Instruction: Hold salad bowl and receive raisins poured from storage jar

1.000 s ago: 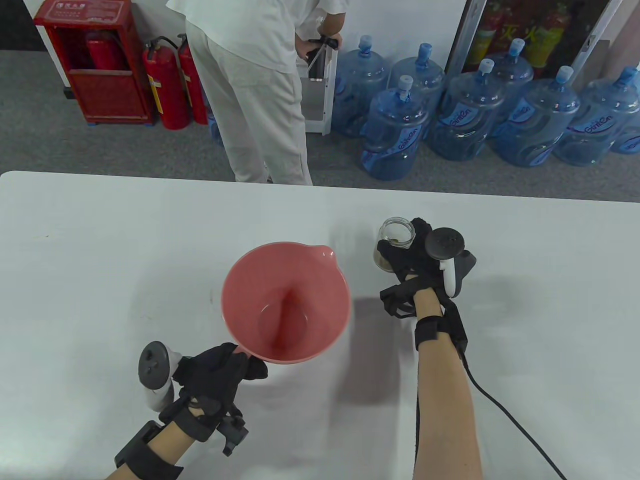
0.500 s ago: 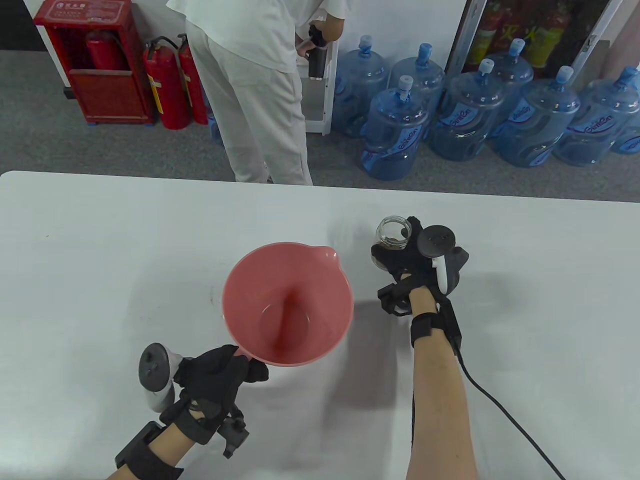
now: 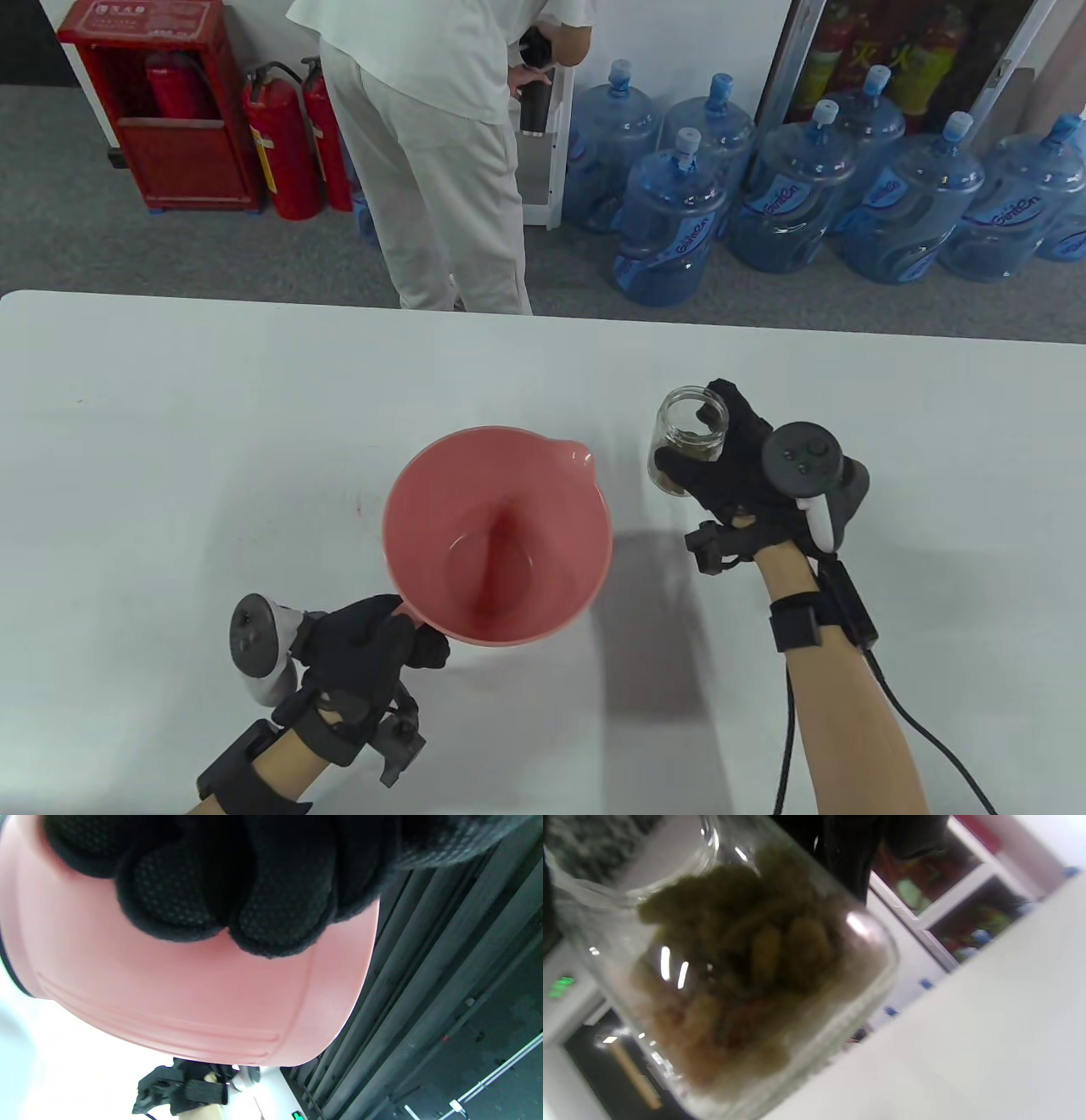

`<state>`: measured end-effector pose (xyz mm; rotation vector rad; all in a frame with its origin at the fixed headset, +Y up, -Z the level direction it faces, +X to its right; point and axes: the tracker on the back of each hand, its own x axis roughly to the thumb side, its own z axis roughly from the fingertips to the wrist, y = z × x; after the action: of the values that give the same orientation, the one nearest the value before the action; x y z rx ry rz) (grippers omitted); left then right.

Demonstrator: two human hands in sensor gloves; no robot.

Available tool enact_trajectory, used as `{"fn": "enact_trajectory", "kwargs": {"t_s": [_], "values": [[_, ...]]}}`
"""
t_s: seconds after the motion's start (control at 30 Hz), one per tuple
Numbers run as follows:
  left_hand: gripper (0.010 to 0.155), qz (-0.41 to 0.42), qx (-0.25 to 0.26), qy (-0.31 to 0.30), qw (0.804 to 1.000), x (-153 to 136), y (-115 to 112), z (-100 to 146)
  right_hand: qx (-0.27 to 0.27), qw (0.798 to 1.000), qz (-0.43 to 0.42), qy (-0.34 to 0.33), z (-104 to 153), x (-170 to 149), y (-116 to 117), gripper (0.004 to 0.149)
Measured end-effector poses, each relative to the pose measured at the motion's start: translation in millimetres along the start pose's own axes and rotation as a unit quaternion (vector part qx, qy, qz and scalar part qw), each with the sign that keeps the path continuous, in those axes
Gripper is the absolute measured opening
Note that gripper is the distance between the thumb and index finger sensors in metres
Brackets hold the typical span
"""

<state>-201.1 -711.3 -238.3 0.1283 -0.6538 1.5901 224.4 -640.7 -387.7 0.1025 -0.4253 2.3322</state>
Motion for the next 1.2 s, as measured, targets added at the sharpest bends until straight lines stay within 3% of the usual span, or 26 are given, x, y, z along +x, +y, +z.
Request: {"fn": "enact_trajectory", "kwargs": {"t_s": [0.2,0.33,0.5,0.83,1.03,1.2], "values": [[0.035,0.027,-0.009,0.023,0.999,-7.4,-4.8,0.8,0.001,0.994,0.024,-0.104,41.0,54.1,-42.6,0.103],[0.035,0.043,-0.005,0.035,0.998,-11.6,-5.7,1.5,-0.006,0.981,0.094,-0.168,61.8,87.7,-53.8,0.103],[0.035,0.038,-0.012,0.040,0.998,-13.7,-6.4,1.8,-0.005,0.951,0.193,-0.240,81.3,131.8,-54.1,0.103],[0.035,0.041,-0.031,0.047,0.998,-16.1,-13.9,2.7,-0.014,0.841,0.386,-0.380,95.0,192.5,-18.8,0.103],[0.035,0.061,-0.035,0.054,0.996,-16.0,-16.8,3.2,-0.063,0.753,0.485,-0.441,96.4,205.7,4.7,0.103],[0.035,0.064,-0.037,0.054,0.996,-16.0,-17.2,3.4,-0.055,0.745,0.490,-0.450,97.1,208.7,16.2,0.103]]}}
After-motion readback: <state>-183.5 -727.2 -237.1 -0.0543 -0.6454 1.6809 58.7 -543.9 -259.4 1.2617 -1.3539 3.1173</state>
